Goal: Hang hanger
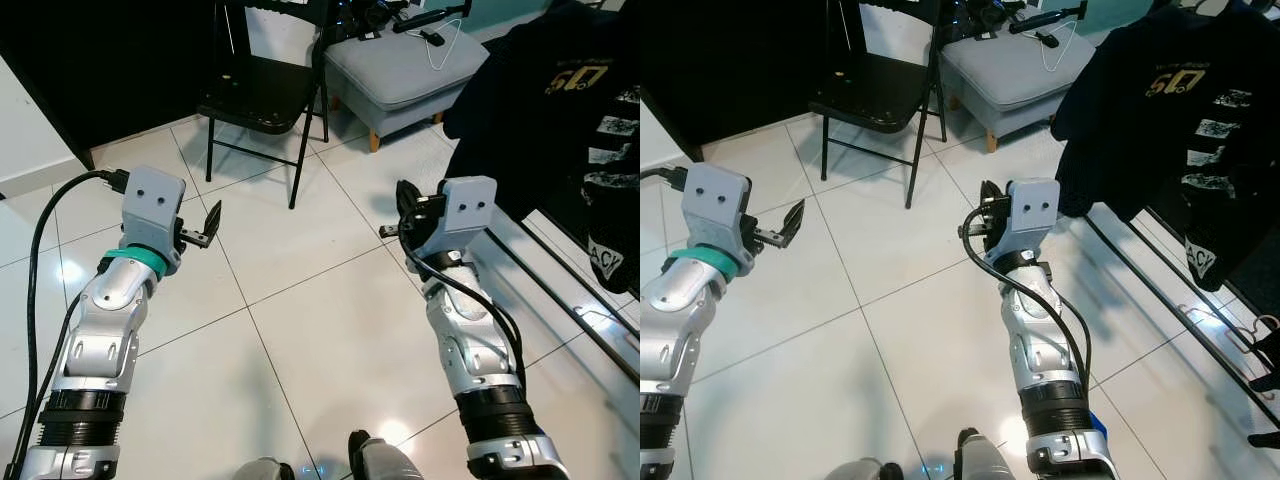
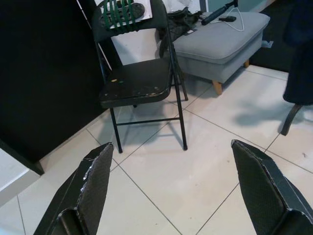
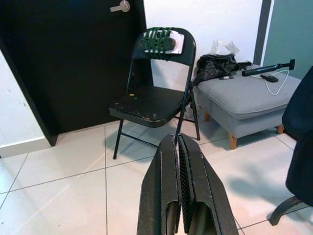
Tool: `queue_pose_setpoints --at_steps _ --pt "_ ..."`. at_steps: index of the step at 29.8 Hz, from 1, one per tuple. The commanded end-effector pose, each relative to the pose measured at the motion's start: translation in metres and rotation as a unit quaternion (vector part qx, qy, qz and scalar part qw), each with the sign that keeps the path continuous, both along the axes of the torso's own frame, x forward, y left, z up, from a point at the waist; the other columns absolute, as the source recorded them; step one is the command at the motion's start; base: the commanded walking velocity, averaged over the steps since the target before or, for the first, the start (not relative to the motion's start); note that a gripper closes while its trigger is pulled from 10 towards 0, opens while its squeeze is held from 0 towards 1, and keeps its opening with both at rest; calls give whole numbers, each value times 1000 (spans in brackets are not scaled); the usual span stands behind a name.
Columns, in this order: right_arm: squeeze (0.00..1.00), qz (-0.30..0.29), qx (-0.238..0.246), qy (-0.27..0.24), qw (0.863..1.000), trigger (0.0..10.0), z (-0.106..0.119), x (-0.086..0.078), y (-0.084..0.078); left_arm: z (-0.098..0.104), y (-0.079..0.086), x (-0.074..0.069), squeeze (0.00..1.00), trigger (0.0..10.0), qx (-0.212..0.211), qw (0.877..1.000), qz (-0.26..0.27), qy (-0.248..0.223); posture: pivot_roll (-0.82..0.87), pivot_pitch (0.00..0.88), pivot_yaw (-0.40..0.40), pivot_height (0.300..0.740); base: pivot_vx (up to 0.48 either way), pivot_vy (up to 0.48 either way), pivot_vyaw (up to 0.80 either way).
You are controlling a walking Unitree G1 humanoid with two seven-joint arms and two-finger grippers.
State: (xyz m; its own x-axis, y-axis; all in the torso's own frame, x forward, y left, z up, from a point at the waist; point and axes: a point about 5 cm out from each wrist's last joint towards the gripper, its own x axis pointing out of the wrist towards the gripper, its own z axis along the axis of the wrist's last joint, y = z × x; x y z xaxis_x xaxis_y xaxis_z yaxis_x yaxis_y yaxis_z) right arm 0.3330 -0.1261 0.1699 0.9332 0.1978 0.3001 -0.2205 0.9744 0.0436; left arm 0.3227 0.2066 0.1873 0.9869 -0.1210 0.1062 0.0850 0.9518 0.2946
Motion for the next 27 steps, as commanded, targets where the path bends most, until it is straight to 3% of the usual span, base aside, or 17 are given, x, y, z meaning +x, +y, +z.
queue_pose_setpoints --at_steps 1,27 --pt "0 1 0 5 1000 10000 -5 -2 0 -5 2 -3 0 10000 0 1000 6 10 49 90 70 740 0 0 0" --pt "0 12 3 1 1000 10000 -2 4 7 -3 8 -10 0 10000 1 1000 21 7 85 98 51 740 0 0 0"
